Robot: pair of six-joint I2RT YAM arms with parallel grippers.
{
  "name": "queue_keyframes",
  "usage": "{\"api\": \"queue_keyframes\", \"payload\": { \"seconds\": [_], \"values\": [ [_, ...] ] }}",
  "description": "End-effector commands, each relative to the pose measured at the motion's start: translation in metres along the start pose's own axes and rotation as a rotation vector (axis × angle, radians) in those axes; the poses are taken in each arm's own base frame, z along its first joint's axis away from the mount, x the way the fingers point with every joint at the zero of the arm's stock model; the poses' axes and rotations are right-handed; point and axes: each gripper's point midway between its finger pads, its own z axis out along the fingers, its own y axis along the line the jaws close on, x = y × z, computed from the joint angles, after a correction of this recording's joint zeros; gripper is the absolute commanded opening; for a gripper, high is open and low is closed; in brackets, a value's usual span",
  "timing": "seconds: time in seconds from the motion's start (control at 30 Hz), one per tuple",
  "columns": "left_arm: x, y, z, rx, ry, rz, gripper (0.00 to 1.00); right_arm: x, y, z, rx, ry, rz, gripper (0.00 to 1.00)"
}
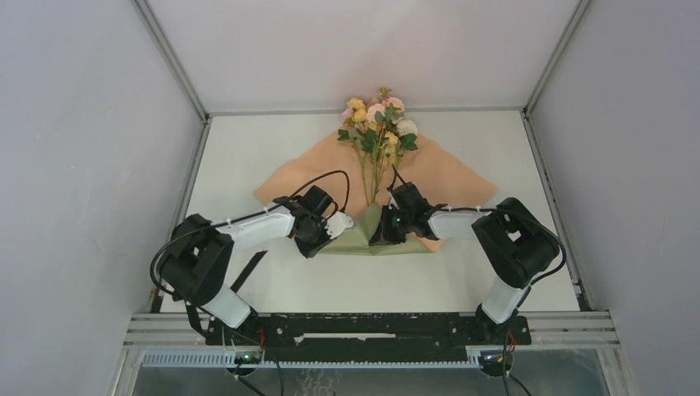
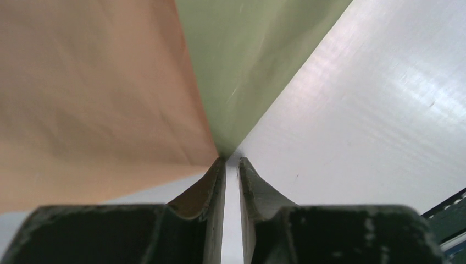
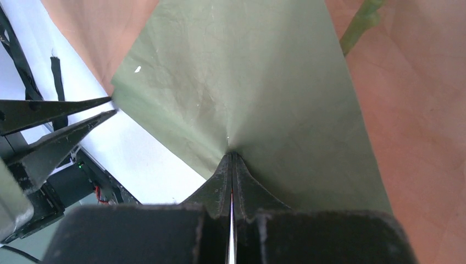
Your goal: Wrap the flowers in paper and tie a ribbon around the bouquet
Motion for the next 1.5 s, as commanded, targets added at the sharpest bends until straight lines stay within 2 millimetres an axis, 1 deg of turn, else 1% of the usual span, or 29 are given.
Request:
{"api": "queue_keyframes", "payload": {
  "seconds": [0.0,0.03,0.07,0.13,0.17,0.2,0.23,0.27,0.3,0.37,0.47,0.5,0.57,0.63,0.67,0.73,0.83,0.87,0.9,0.97,1.0,1.07,1.1,1.17,1.27,1.3,1.4,1.47],
  "values": [
    [0.050,0.005,-0.022,-0.012,0.126,-0.041,0.20,0.006,-0.004,0.001,0.020,0.010,-0.011,0.00],
    [0.045,0.008,-0.034,-0.001,0.070,-0.072,0.21,0.008,-0.004,0.002,0.020,0.014,-0.011,0.00],
    [0.034,0.018,-0.051,-0.005,-0.023,-0.128,0.23,0.009,-0.004,0.002,0.021,0.018,-0.012,0.00],
    [0.023,0.044,-0.077,-0.007,-0.173,-0.295,0.33,0.011,-0.004,0.004,0.024,0.022,-0.016,0.00],
    [0.022,0.064,-0.088,-0.025,-0.240,-0.411,0.44,0.013,-0.004,0.005,0.025,0.025,-0.018,0.00],
    [0.024,0.089,-0.097,-0.062,-0.290,-0.533,0.52,0.014,-0.004,0.005,0.027,0.027,-0.019,0.00],
    [0.031,0.114,-0.103,-0.108,-0.317,-0.658,0.57,0.012,-0.001,0.006,0.016,0.019,-0.025,0.00],
    [0.042,0.140,-0.107,-0.152,-0.334,-0.774,0.60,0.010,0.001,0.007,0.006,0.012,-0.031,0.00],
    [0.050,0.160,-0.110,-0.176,-0.347,-0.858,0.63,0.010,0.003,0.007,0.000,0.011,-0.032,0.00],
    [0.062,0.194,-0.109,-0.207,-0.362,-0.968,0.69,0.010,0.007,0.008,-0.016,0.011,-0.034,0.00],
    [0.075,0.235,-0.097,-0.228,-0.330,-1.129,0.79,0.009,0.011,0.008,-0.030,0.007,-0.036,0.00],
    [0.078,0.243,-0.089,-0.209,-0.316,-1.170,0.81,0.009,0.011,0.008,-0.031,0.006,-0.038,0.00],
    [0.077,0.258,-0.077,-0.177,-0.309,-1.244,0.85,0.010,0.012,0.008,-0.029,0.005,-0.044,0.00],
    [0.072,0.268,-0.063,-0.158,-0.314,-1.275,0.87,0.010,0.012,0.008,-0.027,0.003,-0.046,0.00],
    [0.072,0.270,-0.053,-0.138,-0.302,-1.297,0.87,0.010,0.012,0.008,-0.028,0.003,-0.045,0.00],
    [0.065,0.271,-0.041,-0.093,-0.290,-1.309,0.87,0.010,0.012,0.008,-0.029,0.004,-0.044,0.00],
    [0.050,0.262,-0.024,0.010,-0.283,-1.304,0.87,0.010,0.011,0.007,-0.022,0.001,-0.045,0.00],
    [0.044,0.259,-0.021,0.036,-0.282,-1.296,0.77,0.010,0.011,0.007,-0.019,0.002,-0.046,0.00],
    [0.043,0.258,-0.020,0.043,-0.271,-1.286,0.75,0.010,0.010,0.007,-0.015,0.002,-0.045,0.00],
    [0.042,0.255,-0.021,0.041,-0.268,-1.267,0.77,0.010,0.009,0.007,-0.012,0.002,-0.043,0.00],
    [0.042,0.253,-0.022,0.041,-0.269,-1.259,0.81,0.010,0.009,0.007,-0.011,0.002,-0.043,0.00],
    [0.039,0.250,-0.026,0.042,-0.278,-1.229,0.94,0.009,0.009,0.008,-0.012,0.000,-0.039,0.00],
    [0.039,0.249,-0.028,0.040,-0.275,-1.222,0.99,0.010,0.009,0.008,-0.014,0.002,-0.039,0.00],
    [0.040,0.245,-0.029,0.039,-0.268,-1.216,1.00,0.008,0.011,0.007,-0.021,0.001,-0.035,0.00],
    [0.046,0.230,-0.028,0.059,-0.237,-1.216,1.00,0.006,0.012,0.005,-0.016,-0.003,-0.038,0.00],
    [0.047,0.222,-0.027,0.071,-0.236,-1.210,0.98,0.006,0.012,0.005,-0.013,-0.005,-0.039,0.00],
    [0.026,0.188,-0.036,0.252,-0.326,-1.207,0.93,0.006,0.011,0.004,-0.009,-0.008,-0.040,0.00],
    [0.013,0.171,-0.040,0.333,-0.354,-1.194,0.93,0.006,0.012,0.005,-0.010,-0.003,-0.037,0.00]
  ]
}}
